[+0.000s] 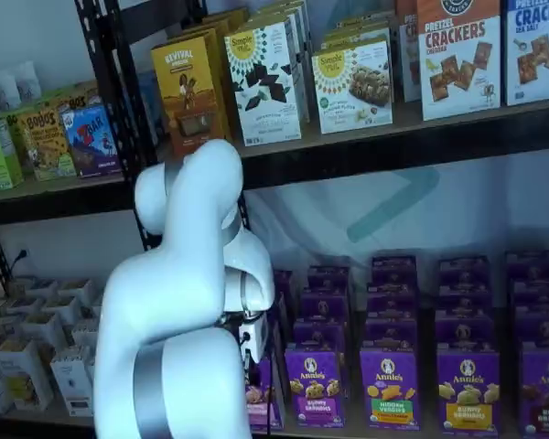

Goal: Pick up the purple box with a pink patch in the middle, on the bottom shelf, the first box from the left

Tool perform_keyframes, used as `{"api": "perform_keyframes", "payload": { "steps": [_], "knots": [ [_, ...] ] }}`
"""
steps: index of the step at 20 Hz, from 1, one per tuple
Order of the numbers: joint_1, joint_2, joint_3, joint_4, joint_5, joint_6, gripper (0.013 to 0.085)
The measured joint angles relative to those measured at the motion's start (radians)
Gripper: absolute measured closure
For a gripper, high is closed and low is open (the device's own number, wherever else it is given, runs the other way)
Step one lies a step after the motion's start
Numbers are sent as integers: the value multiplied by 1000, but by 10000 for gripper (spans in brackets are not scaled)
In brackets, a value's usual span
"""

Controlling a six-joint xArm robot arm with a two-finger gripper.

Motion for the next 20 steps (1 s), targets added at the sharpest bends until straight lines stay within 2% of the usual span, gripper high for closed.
{"api": "perform_keyframes", "payload": {
  "steps": [5, 6, 7, 9, 10, 13, 20],
  "knots": [
    [1, 1, -2, -1, 1, 2, 370],
    [2, 1, -2, -1, 1, 2, 410],
    [2, 2, -3, -1, 3, 2, 410],
    [2, 3, -5, 2, 4, 1, 490],
    [3, 3, -5, 3, 4, 0, 490],
    [4, 5, -7, 4, 3, 0, 570],
    [6, 6, -9, -4, 3, 10, 570]
  ]
}}
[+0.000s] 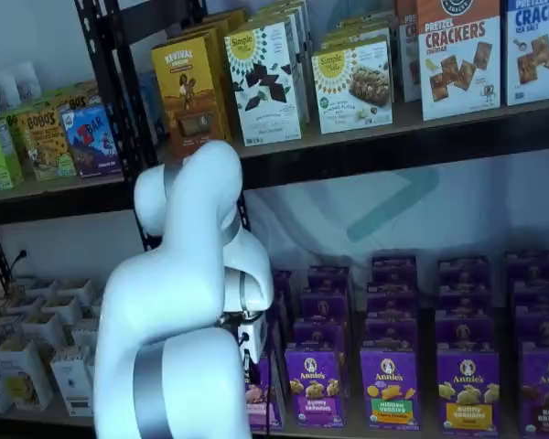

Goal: Pick up the purple box with a pink patch in the middle, on the bottom shelf, the first box from the left

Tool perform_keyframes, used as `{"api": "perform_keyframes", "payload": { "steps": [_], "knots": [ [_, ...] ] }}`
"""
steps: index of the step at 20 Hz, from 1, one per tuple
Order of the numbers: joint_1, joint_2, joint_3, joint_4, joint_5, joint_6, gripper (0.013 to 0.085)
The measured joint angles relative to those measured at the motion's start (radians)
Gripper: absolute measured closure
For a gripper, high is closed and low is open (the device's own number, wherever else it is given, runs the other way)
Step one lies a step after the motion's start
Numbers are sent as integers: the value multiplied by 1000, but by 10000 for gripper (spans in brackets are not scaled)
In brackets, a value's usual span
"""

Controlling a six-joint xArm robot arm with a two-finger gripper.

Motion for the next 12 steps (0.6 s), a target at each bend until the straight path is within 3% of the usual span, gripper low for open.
{"api": "perform_keyframes", "payload": {
  "steps": [4, 12],
  "knots": [
    [2, -1, 4, 2, -8, 0, 650],
    [3, -17, 23, 5, -12, -2, 650]
  ]
}}
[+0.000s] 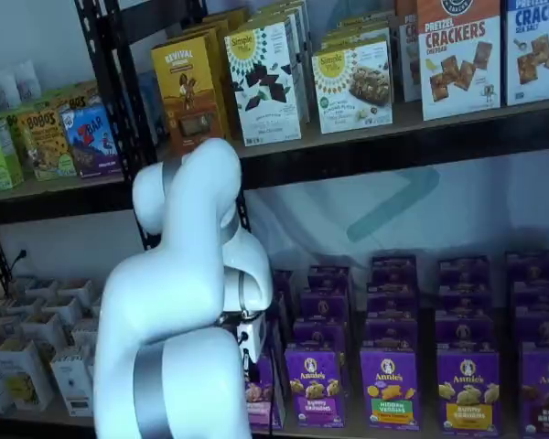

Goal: Pick up the purple box with a pink patch in the middle, on the bottom shelf, the first box from the left

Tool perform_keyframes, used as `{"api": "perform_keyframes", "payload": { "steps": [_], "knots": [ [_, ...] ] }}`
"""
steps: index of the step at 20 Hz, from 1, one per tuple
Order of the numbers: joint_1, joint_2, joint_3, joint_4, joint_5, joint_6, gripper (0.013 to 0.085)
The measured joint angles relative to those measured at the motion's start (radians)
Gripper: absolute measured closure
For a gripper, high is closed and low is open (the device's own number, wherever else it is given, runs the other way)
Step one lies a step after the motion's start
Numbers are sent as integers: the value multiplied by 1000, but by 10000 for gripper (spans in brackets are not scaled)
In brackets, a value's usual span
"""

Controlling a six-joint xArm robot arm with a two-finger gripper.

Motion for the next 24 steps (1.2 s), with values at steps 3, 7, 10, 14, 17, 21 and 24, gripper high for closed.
{"api": "perform_keyframes", "payload": {
  "steps": [3, 7, 10, 14, 17, 21, 24],
  "knots": [
    [0, -17, 23, -30, -10, 27, 650],
    [6, -43, 59, -34, -22, 36, 650],
    [13, -69, 94, -11, -33, 21, 650],
    [22, -109, 149, -11, -50, 28, 650],
    [27, -139, 192, -14, -60, 35, 650],
    [33, -183, 253, -23, -75, 47, 650],
    [36, -220, 304, -32, -85, 58, 650]
  ]
}}
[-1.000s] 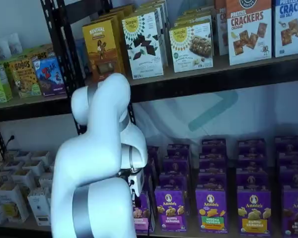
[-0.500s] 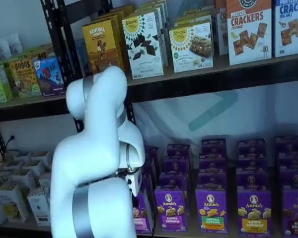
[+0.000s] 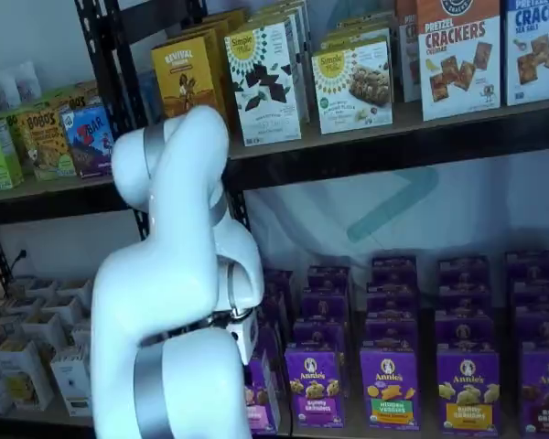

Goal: Pick up the purple box with a pink patch in the middle, on the bottom shelf, the first box from the left

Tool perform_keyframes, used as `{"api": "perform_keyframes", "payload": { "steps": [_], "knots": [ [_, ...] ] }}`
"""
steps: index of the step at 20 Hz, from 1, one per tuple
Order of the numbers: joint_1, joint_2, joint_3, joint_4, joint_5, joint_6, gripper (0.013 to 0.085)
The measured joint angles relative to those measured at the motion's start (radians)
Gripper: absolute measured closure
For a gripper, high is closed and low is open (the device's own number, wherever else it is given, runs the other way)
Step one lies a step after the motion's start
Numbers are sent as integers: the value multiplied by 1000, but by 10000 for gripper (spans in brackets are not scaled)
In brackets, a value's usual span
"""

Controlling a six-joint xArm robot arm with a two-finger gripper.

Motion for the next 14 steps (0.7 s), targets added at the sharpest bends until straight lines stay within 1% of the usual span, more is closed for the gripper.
{"api": "perform_keyframes", "payload": {
  "steps": [6, 8, 12, 14],
  "knots": [
    [2, -83, 131, -35, -66, 33, 650],
    [-4, -119, 186, -70, -80, 60, 650],
    [-15, -188, 281, -72, -93, 49, 650],
    [-26, -223, 328, -88, -107, 54, 650]
  ]
}}
